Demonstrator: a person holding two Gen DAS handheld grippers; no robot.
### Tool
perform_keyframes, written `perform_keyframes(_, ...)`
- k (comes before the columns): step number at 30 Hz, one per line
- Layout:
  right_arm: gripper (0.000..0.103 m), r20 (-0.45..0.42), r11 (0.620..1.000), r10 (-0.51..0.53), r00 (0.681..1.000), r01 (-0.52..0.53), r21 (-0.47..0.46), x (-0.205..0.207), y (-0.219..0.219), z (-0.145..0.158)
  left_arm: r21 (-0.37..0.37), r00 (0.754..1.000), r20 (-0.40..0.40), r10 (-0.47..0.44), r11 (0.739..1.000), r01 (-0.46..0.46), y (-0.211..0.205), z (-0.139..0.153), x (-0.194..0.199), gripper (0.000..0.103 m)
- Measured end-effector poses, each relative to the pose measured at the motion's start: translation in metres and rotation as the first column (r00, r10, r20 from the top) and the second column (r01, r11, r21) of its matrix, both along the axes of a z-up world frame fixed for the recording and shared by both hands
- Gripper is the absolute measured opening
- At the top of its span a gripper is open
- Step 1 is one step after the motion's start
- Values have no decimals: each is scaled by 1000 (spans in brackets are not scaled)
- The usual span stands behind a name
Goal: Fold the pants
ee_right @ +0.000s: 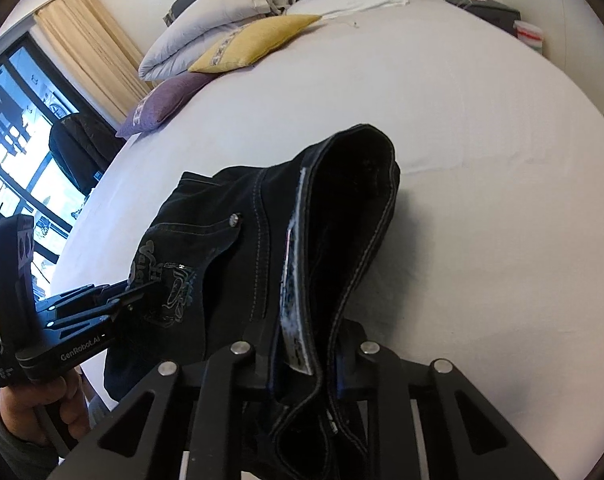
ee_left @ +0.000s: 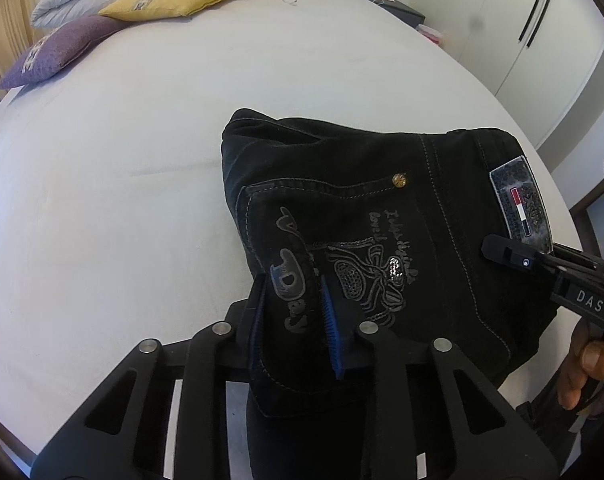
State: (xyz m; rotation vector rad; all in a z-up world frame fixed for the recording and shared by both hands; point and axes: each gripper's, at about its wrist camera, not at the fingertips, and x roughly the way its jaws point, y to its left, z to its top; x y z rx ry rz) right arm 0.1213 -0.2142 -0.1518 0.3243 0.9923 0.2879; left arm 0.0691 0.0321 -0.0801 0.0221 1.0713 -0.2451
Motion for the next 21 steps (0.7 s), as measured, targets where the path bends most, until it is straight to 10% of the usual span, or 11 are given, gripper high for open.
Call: perform_keyframes(21, 21, 155, 999, -25, 988, 28, -20, 13, -41, 76, -21, 990, 125, -66, 997, 69, -49, 68, 1, 20)
